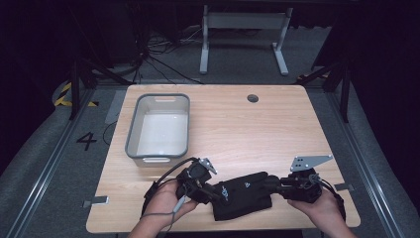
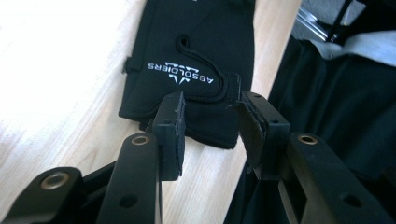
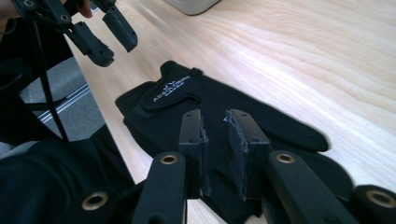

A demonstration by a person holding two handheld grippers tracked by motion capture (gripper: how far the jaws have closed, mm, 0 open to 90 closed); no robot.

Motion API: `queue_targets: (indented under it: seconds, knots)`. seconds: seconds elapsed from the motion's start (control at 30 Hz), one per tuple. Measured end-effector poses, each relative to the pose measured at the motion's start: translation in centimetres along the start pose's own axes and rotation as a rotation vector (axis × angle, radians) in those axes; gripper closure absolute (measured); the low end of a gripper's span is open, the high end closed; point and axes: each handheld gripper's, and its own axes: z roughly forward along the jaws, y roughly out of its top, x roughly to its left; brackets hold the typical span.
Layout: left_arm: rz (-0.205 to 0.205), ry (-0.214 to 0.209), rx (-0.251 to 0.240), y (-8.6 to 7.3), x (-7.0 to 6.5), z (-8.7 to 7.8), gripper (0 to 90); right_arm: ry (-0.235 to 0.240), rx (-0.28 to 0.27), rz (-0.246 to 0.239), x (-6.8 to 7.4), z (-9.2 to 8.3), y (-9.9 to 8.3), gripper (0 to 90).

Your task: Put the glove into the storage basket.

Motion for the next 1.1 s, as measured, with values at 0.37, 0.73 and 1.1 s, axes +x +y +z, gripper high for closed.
queue_targets:
  seconds: [0.37,0.73,1.1]
  knots:
    - [-0.14,0.042,0.012,-0.1,1.5,1.8,58.2,-0.177,0.1,0.027,-4.1,1.6,-0.9,67.9]
    - [-0.143,-0.015,0.115,-0.4,1.2,4.0,58.5,-0.198,0.209,0.063,-6.5,3.6,-2.6,61.0]
    - [-0.16,-0.007,0.18,-0.3,1.0,6.0,58.2,-0.198,0.226,0.065,-6.7,3.9,-3.0,74.1]
